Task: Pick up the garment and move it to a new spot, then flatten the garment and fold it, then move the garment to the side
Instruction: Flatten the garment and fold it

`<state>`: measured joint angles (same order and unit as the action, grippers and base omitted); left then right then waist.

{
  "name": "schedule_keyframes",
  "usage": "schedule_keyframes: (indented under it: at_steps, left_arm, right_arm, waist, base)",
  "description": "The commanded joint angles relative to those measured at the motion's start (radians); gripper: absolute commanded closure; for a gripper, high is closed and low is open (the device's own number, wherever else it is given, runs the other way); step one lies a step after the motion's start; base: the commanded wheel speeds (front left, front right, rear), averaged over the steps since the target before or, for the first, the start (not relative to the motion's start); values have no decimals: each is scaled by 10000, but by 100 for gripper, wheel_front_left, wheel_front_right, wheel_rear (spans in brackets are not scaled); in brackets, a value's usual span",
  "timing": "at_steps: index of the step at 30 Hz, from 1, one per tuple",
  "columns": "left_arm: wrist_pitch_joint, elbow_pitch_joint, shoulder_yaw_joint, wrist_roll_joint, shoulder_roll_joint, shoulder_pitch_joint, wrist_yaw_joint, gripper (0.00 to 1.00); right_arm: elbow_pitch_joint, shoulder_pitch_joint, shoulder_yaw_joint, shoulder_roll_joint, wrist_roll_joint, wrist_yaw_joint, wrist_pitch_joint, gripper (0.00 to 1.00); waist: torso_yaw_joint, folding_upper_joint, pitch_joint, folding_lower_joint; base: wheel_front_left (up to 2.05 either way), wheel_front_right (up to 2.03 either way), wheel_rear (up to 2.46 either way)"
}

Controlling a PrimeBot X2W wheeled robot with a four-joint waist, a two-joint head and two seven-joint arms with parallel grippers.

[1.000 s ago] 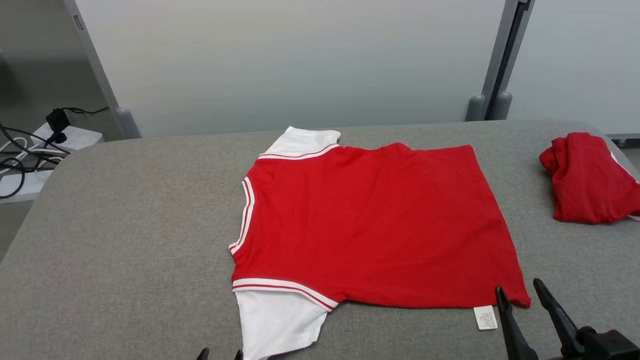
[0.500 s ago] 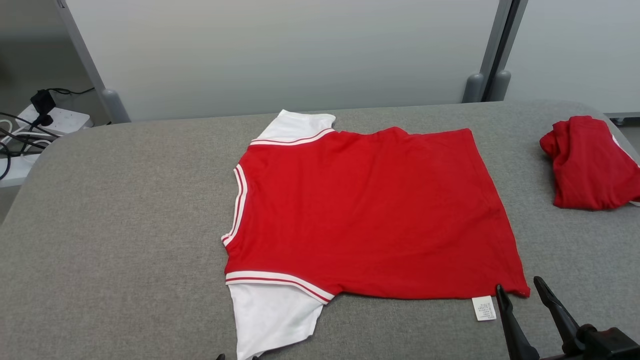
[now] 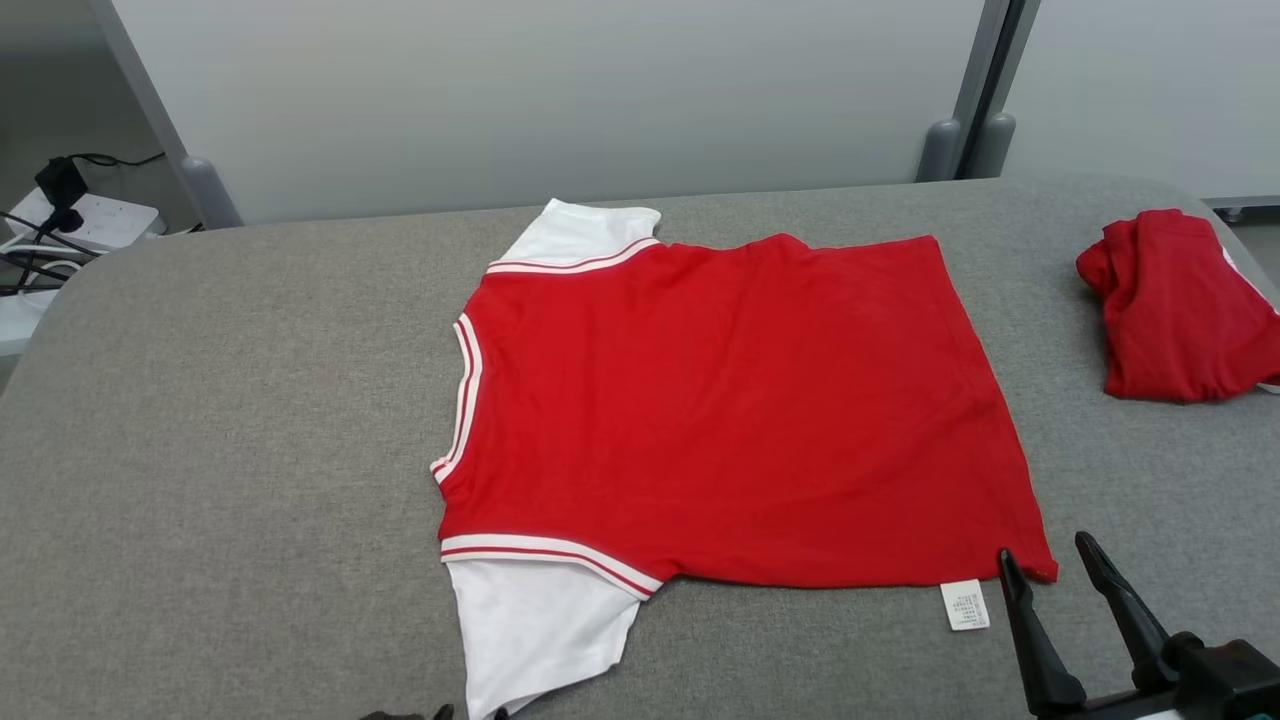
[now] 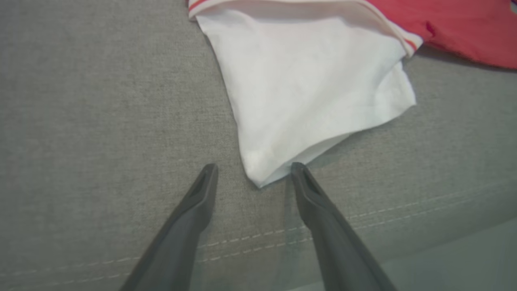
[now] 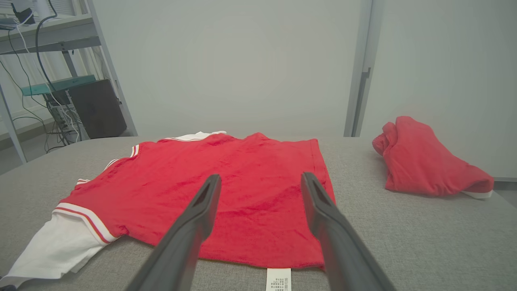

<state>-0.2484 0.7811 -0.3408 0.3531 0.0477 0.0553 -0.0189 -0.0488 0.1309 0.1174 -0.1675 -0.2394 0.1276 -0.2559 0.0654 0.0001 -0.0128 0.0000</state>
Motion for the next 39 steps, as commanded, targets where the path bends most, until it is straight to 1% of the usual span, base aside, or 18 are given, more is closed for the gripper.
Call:
schedule_keyframes:
  at_steps: [1,5,9,14,19,27,31,38,39]
  left_arm:
    - [-98,-45,183,24,27,599,-123,100]
    - [-122,-60,38,-69,26,724,-228,100]
    - [-128,-316,76,-153,58,743,-225,100]
    - [-131,-1197,208,-468,369,519,-127,100]
    - [-132,-2034,355,-734,689,350,-26,100]
    - [-133,-2561,404,-958,964,361,-33,100]
    - [-133,-2695,408,-1005,1025,390,-50,100]
    - [-133,-2840,428,-1061,1153,502,-50,100]
    - [-133,-2858,431,-1063,1168,525,-52,100]
  right_arm:
    - [275,-342,184,-271,17,31,-59,0]
    - [160,-346,183,-317,16,31,-59,0]
    - [-320,-313,-30,-298,-58,31,-59,0]
    - [-1689,-758,-742,3,-371,31,-59,0]
    - [-3153,-1437,-1259,212,-269,31,-59,0]
    - [-5457,-2543,-1819,376,-326,31,-59,0]
    - [-6125,-2981,-1913,426,-605,31,-59,0]
    - [-6997,-3627,-1697,318,-952,31,-59,0]
    - [-7094,-3687,-1689,319,-973,31,-59,12]
  waist:
    - [-17,-1,-33,0]
    - [-63,-1,-40,0]
    - [-120,-1,-45,0]
    - [-257,-1,-229,0]
    - [-493,-1,-484,0]
    - [-746,-1,-813,0]
    - [-804,-1,-983,0]
    - [-810,-1,-1313,0]
    - [-815,-1,-1342,0]
  base:
    - [0,0,0]
    - [0,0,0]
    - [0,0,0]
    - [0,0,0]
    - [0,0,0]
    - [0,0,0]
    - [0,0,0]
    - [0,0,0]
    - [0,0,0]
